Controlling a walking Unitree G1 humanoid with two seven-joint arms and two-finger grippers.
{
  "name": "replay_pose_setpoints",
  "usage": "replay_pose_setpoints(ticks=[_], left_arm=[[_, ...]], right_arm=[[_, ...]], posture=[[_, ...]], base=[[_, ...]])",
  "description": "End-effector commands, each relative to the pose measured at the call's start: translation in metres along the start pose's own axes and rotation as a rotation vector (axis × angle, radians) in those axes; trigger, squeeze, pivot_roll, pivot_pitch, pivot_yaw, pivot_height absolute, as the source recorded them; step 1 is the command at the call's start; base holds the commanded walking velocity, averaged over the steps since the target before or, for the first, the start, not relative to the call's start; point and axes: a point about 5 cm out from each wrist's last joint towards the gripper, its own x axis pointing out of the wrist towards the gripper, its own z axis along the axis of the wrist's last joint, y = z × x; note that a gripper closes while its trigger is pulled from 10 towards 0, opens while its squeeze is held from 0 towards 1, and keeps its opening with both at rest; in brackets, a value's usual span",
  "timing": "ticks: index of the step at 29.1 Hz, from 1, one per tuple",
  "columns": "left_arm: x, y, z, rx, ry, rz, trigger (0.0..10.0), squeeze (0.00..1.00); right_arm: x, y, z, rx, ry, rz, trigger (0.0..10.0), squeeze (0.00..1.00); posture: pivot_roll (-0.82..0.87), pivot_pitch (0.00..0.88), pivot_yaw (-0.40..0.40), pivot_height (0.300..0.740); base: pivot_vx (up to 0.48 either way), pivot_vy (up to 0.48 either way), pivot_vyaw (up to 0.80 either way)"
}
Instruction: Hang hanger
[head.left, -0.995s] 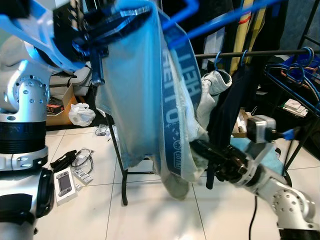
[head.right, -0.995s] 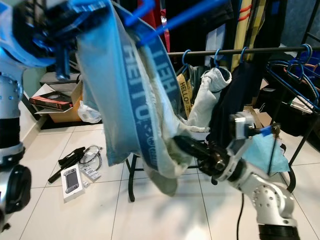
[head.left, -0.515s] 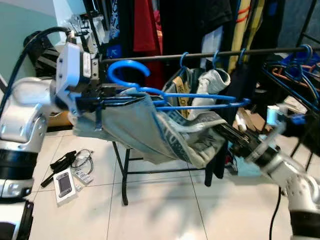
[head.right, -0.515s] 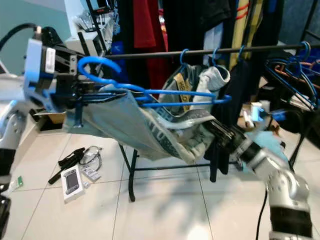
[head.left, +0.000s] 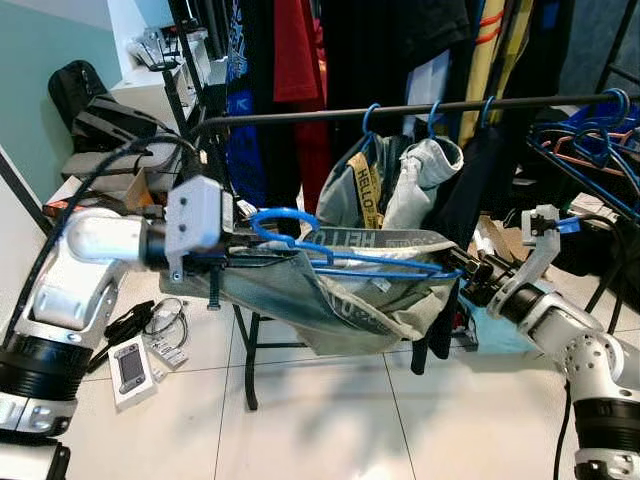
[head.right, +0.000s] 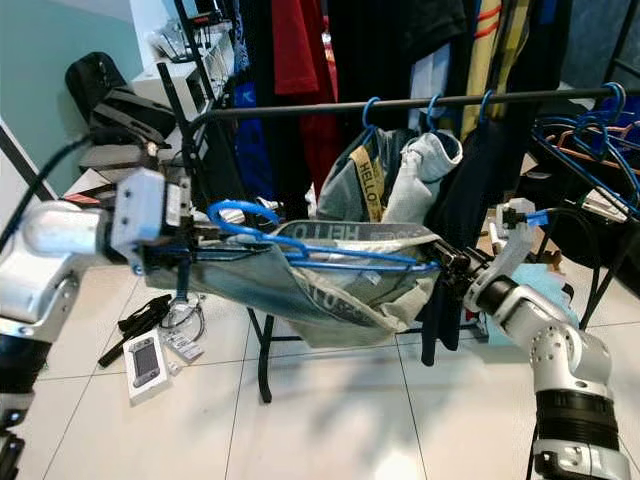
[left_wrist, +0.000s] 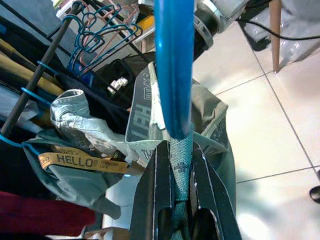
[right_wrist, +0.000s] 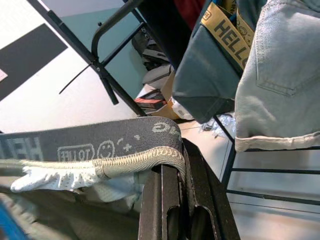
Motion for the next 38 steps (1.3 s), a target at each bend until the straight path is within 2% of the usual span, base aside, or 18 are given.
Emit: replay_pose_setpoints(ticks=[1, 3, 5, 6, 8, 9, 11, 18, 21, 25, 27, 28, 29, 31, 32, 33, 38], left_arm=[[0.008, -0.002, -0.012, 0.03, 0.084, 0.042, 10.0, 0.0], [0.008, -0.002, -0.012, 0.03, 0.084, 0.042, 10.0, 0.0], [0.012, -0.003, -0.016, 0.048, 0.12, 0.061, 10.0, 0.0], [0.015, -0.002, -0.023, 0.071, 0.18, 0.107, 10.0, 0.0], [0.015, -0.002, -0.023, 0.071, 0.18, 0.107, 10.0, 0.0], [0.015, 0.0, -0.029, 0.082, 0.227, 0.152, 10.0, 0.0], [0.015, 0.001, -0.032, 0.093, 0.261, 0.183, 10.0, 0.0], [0.018, -0.005, -0.037, 0.098, 0.3, 0.192, 10.0, 0.0], [0.027, -0.016, -0.041, 0.079, 0.313, 0.169, 10.0, 0.0], [0.044, -0.032, -0.045, 0.012, 0.299, 0.17, 10.0, 0.0], [0.048, -0.035, -0.045, 0.006, 0.294, 0.176, 10.0, 0.0], [0.057, -0.041, -0.043, -0.018, 0.273, 0.168, 10.0, 0.0], [0.057, -0.041, -0.043, -0.018, 0.273, 0.168, 10.0, 0.0], [0.074, -0.055, -0.043, -0.053, 0.269, 0.149, 10.0, 0.0], [0.074, -0.055, -0.043, -0.053, 0.269, 0.149, 10.0, 0.0], [0.084, -0.063, -0.043, -0.068, 0.276, 0.139, 10.0, 0.0], [0.09, -0.067, -0.043, -0.054, 0.294, 0.127, 10.0, 0.0]], right_arm=[[0.006, 0.005, 0.003, 0.005, 0.0, 0.007, 0.0, 0.0], [0.006, 0.005, 0.003, 0.005, 0.0, 0.007, 0.0, 0.0], [0.007, 0.006, 0.004, 0.002, 0.002, 0.008, 0.0, 0.0], [0.008, 0.006, 0.004, 0.001, 0.007, 0.004, 0.0, 0.0], [0.008, 0.006, 0.004, 0.001, 0.007, 0.004, 0.0, 0.0], [0.009, 0.006, 0.004, -0.003, 0.014, -0.003, 0.0, 0.0], [0.009, 0.006, 0.005, -0.004, 0.015, -0.007, 0.0, 0.0], [0.011, 0.007, 0.007, -0.012, 0.012, -0.011, 0.0, 0.0], [0.016, 0.009, 0.009, -0.043, 0.011, -0.017, 0.0, 0.0], [0.022, 0.014, 0.006, -0.099, 0.042, -0.019, 0.0, 0.0], [0.023, 0.015, 0.006, -0.107, 0.047, -0.018, 0.0, 0.0], [0.026, 0.018, 0.005, -0.12, 0.053, -0.012, 0.0, 0.0], [0.026, 0.018, 0.005, -0.12, 0.053, -0.012, 0.0, 0.0], [0.037, 0.027, 0.005, -0.141, 0.066, 0.004, 0.0, 0.0], [0.037, 0.027, 0.005, -0.141, 0.066, 0.004, 0.0, 0.0], [0.047, 0.037, 0.003, -0.145, 0.081, 0.036, 0.0, 0.0], [0.056, 0.049, 0.001, -0.138, 0.096, 0.081, 0.0, 0.0]], posture=[[-0.06, 0.0, 0.069, 0.74], [-0.06, 0.0, 0.069, 0.74], [-0.06, 0.0, 0.069, 0.74], [-0.06, 0.0, 0.07, 0.74], [-0.06, 0.0, 0.07, 0.74], [-0.06, 0.0, 0.069, 0.74], [-0.06, 0.0, 0.07, 0.74], [-0.06, 0.0, 0.069, 0.74], [-0.05, 0.0, 0.069, 0.74], [-0.06, 0.0, 0.069, 0.74], [-0.06, 0.0, 0.069, 0.74], [-0.06, 0.0, 0.07, 0.74], [-0.06, 0.0, 0.07, 0.74], [-0.06, 0.0, 0.07, 0.74], [-0.06, 0.0, 0.07, 0.74], [-0.06, 0.0, 0.067, 0.74], [-0.06, 0.0, 0.062, 0.74]], base=[[0.0, 0.0, 0.0], [0.0, 0.0, 0.0], [0.0, 0.0, 0.0], [0.0, 0.0, 0.0], [0.0, 0.0, 0.0], [0.0, 0.0, 0.0], [0.0, 0.0, 0.0], [0.0, 0.0, 0.0], [0.0, 0.0, 0.0], [0.0, 0.0, 0.0], [0.0, 0.0, 0.0], [0.0, 0.0, 0.0], [0.0, 0.0, 0.0], [0.0, 0.0, 0.0], [0.0, 0.0, 0.0], [0.0, 0.0, 0.0], [0.0, 0.0, 0.0]])
